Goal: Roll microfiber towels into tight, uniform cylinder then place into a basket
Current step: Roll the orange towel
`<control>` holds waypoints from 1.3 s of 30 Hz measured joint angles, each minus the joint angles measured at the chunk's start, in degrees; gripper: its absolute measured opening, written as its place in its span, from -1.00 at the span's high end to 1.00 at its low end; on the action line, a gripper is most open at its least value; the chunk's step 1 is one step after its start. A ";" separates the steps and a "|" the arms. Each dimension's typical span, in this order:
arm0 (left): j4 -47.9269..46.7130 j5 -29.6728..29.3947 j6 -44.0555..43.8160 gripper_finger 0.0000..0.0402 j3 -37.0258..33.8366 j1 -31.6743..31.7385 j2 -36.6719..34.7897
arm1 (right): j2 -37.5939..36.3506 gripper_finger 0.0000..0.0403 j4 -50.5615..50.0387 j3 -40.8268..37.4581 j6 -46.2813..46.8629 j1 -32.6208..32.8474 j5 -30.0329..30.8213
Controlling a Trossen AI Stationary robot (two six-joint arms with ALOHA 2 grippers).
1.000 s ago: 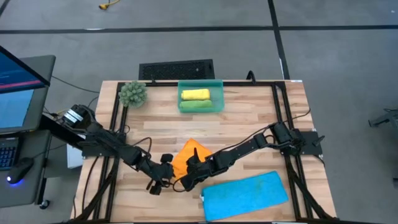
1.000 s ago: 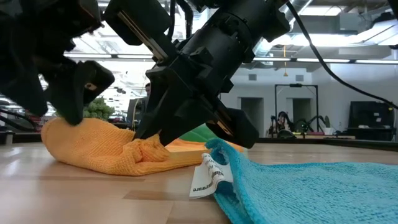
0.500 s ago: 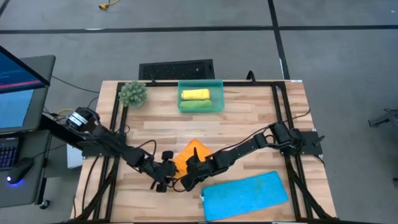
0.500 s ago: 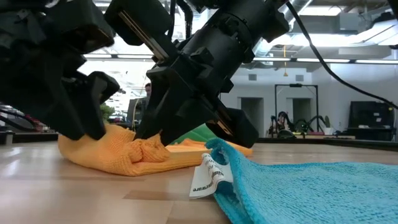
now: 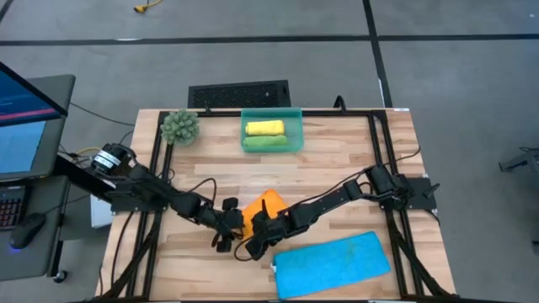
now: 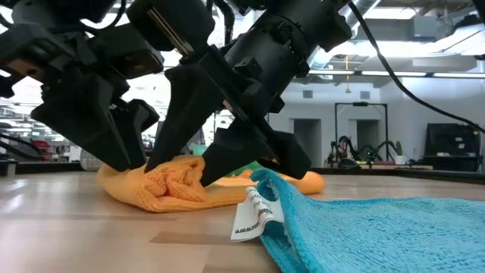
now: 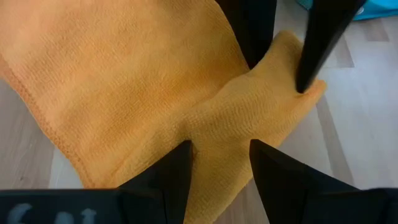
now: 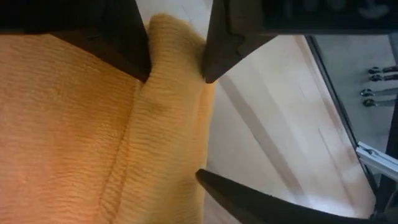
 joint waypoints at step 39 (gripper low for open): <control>-0.90 7.19 -14.66 0.22 0.00 5.16 -0.02 | -10.99 -0.18 -10.59 0.19 -47.72 5.32 18.15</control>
